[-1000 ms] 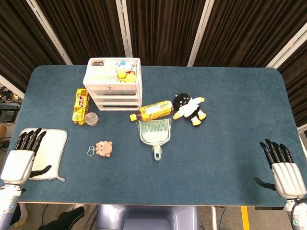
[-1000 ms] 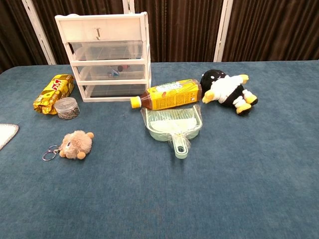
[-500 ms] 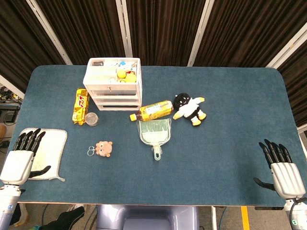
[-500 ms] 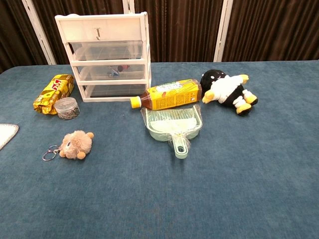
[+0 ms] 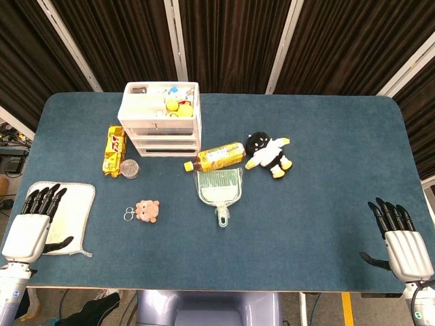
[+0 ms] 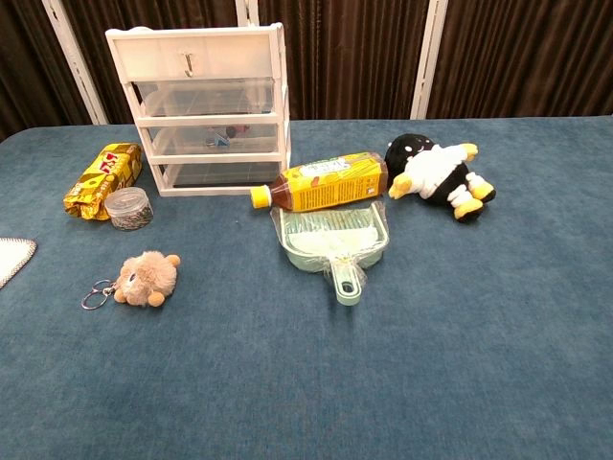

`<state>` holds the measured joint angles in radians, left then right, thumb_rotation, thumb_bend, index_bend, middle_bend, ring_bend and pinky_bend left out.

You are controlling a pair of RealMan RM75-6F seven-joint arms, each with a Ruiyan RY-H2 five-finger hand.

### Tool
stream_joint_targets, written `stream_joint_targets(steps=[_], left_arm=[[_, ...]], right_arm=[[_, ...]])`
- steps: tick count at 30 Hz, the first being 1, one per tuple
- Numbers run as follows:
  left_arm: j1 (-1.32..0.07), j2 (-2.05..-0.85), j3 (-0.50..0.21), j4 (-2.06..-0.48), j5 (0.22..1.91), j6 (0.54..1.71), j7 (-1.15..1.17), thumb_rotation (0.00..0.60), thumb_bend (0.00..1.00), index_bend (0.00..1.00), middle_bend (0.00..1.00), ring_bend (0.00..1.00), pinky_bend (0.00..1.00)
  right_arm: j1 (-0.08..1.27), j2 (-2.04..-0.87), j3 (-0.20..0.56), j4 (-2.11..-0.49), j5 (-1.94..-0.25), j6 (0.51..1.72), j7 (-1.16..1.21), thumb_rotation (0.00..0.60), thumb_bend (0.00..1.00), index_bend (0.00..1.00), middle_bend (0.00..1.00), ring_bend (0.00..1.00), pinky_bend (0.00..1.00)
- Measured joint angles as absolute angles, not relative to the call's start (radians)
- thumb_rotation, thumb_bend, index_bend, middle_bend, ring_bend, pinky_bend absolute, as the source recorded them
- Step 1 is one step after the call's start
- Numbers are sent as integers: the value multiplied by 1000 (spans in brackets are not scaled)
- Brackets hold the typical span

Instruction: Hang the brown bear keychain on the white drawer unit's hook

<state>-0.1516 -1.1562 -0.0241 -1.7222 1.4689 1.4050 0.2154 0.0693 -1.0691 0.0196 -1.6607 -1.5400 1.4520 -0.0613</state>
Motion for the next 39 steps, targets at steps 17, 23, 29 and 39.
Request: stream_joint_targets(steps=[17,23,29,39], left_arm=[[-211,-1191,-77,-1711,1429,1355,275,600,240,217,862,723,565],[-279,-1232,-115,-1706,1308,1242,348,600,348,412,995,849,694],[-356,-1298,-144,-1705,1169,1147,475,600,372,472,1000,875,724],[-465,-1422,-153,-1653,964,1085,684,600,327,482,1000,877,727]], right_arm=[[69,-1071,17,-1662,-1544,1452,-58,600,0,0,0,0,0],[71,-1071,20,-1661,-1537,1449,-55,600,0,0,0,0,0],[72,-1070,22,-1659,-1536,1449,-45,600,0,0,0,0,0],[72,-1070,24,-1658,-1536,1451,-34,600,0,0,0,0,0]])
